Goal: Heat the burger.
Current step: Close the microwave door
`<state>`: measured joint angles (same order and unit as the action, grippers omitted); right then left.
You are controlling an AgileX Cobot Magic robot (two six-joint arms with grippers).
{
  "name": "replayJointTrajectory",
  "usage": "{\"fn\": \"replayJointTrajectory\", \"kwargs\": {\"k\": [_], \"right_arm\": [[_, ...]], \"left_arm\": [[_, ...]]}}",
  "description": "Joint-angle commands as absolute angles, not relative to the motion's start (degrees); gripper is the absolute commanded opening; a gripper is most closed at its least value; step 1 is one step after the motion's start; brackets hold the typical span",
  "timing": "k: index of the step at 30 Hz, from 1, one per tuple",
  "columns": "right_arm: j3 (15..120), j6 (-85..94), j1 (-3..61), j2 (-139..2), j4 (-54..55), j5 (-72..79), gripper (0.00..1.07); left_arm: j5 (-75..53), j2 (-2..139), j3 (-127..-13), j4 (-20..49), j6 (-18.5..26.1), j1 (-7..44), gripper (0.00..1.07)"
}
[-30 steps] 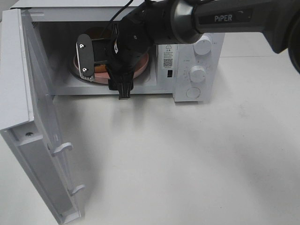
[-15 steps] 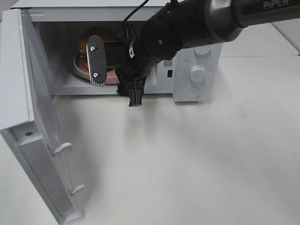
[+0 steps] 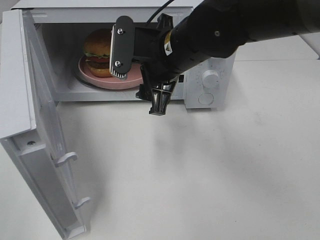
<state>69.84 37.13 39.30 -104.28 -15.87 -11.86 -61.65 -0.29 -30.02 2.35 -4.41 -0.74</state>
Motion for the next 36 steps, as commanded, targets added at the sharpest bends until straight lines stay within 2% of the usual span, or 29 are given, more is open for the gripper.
{"fn": "replayJointTrajectory", "kwargs": {"k": [1, 6, 12, 19, 30, 36], "right_arm": [[67.6, 33.6, 39.5, -101.5, -15.8, -11.7, 0.76], [61.3, 23.7, 39.5, -95.0, -13.9, -14.9, 0.76], [58.7, 17.0, 39.5, -91.4, -12.5, -19.9, 0.76], [53.9, 2.7, 39.5, -83.4, -11.5, -32.8, 0.76], [44.5, -5.4, 39.5, -68.6, -10.8, -45.5, 0.76], [43.5, -6.3, 39.5, -63.8, -10.5, -51.2, 0.76]], "left_arm": [[-61.1, -1.2, -29.9, 2.7, -4.5, -0.9, 1.00], [-61.1, -1.2, -29.9, 2.7, -4.5, -0.9, 1.00], [-61.1, -1.2, -29.9, 2.7, -4.5, -0.9, 1.00], [-61.1, -1.2, -29.9, 2.7, -4.5, -0.9, 1.00], [-61.1, -1.2, -29.9, 2.7, -4.5, -0.9, 1.00], [-61.1, -1.2, -29.9, 2.7, -4.5, -0.9, 1.00]]}}
